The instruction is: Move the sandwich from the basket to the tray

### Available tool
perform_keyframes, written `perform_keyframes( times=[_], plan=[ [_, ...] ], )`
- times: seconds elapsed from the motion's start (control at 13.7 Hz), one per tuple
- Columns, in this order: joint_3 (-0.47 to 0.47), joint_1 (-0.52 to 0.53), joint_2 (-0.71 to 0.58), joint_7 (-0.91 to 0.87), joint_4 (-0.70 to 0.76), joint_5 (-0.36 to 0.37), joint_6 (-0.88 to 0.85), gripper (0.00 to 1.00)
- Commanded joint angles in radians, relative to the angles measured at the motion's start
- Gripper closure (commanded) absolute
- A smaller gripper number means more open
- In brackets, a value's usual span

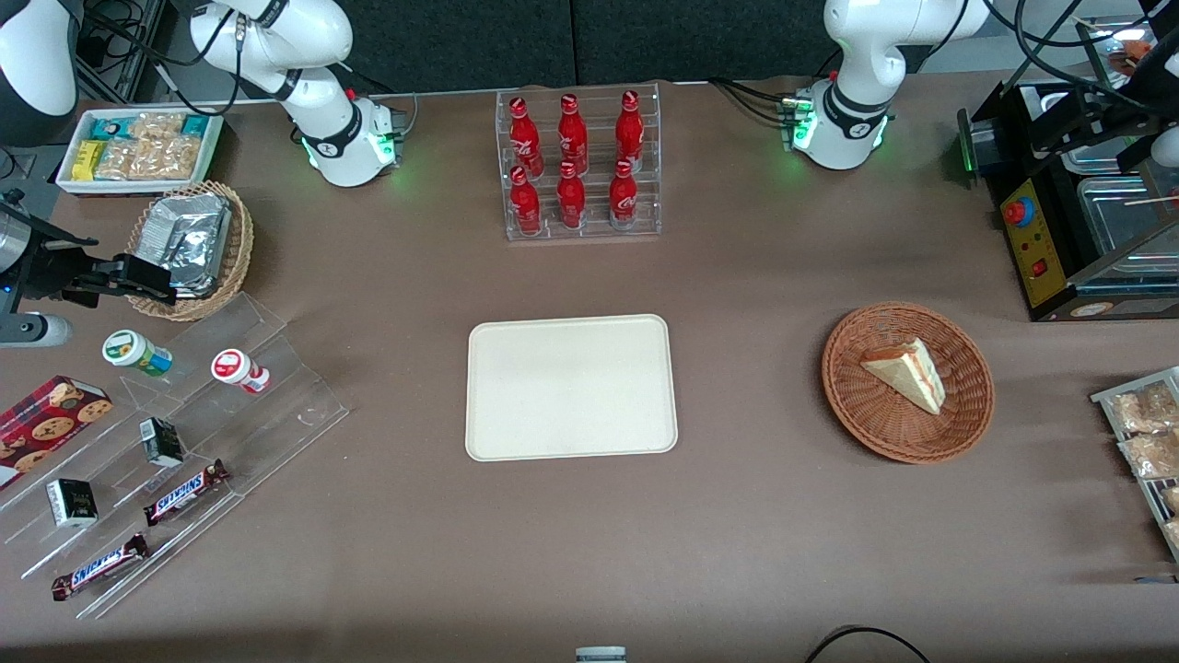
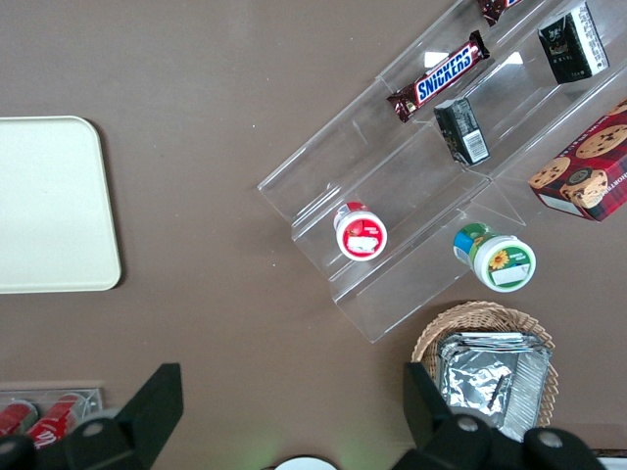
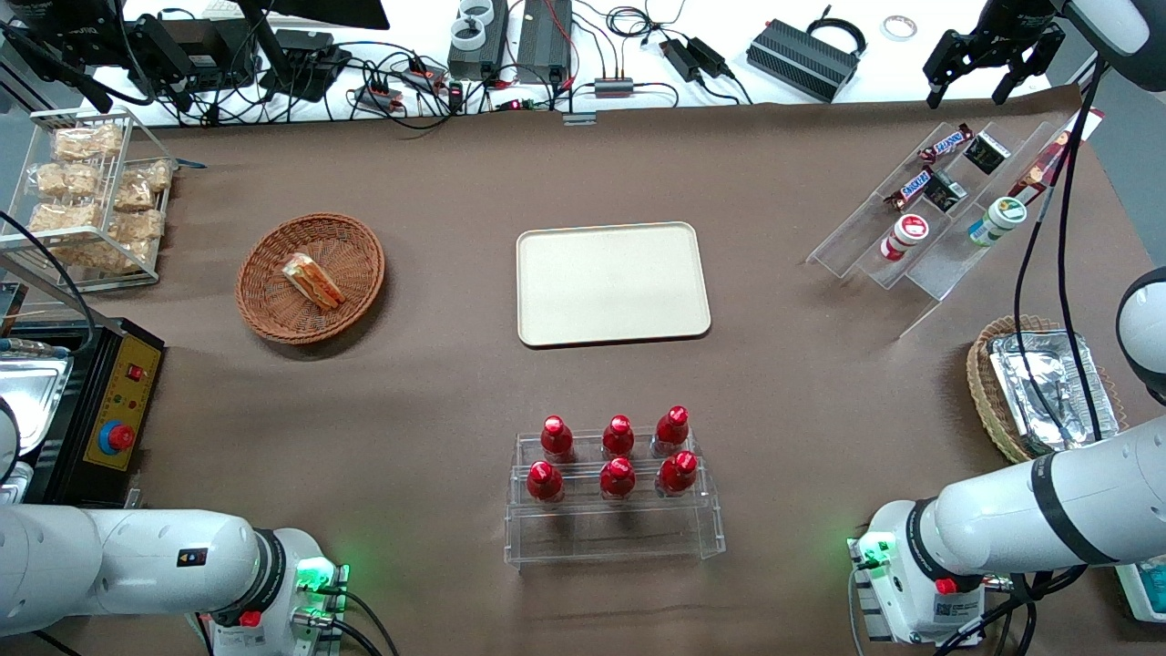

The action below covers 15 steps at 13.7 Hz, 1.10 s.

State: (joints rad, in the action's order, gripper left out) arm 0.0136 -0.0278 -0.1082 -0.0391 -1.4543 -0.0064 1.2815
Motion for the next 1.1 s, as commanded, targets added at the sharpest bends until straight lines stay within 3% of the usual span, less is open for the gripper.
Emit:
perform_keyframes(
  times=[0.0,0.37,0.8,1.02],
  plan=[
    [0.003,0.003,-0.005,0.019,0.017,-0.009,-0.022,0.0],
    [-0.001,0.0,0.019,0.012,0.015,0.003,-0.007,0.0],
    [-0.004,0.005,0.14,-0.038,-0.004,0.092,0.048,0.0],
    [-0.006,0.006,0.17,-0.08,-0.096,0.141,0.167,0.0]
  ],
)
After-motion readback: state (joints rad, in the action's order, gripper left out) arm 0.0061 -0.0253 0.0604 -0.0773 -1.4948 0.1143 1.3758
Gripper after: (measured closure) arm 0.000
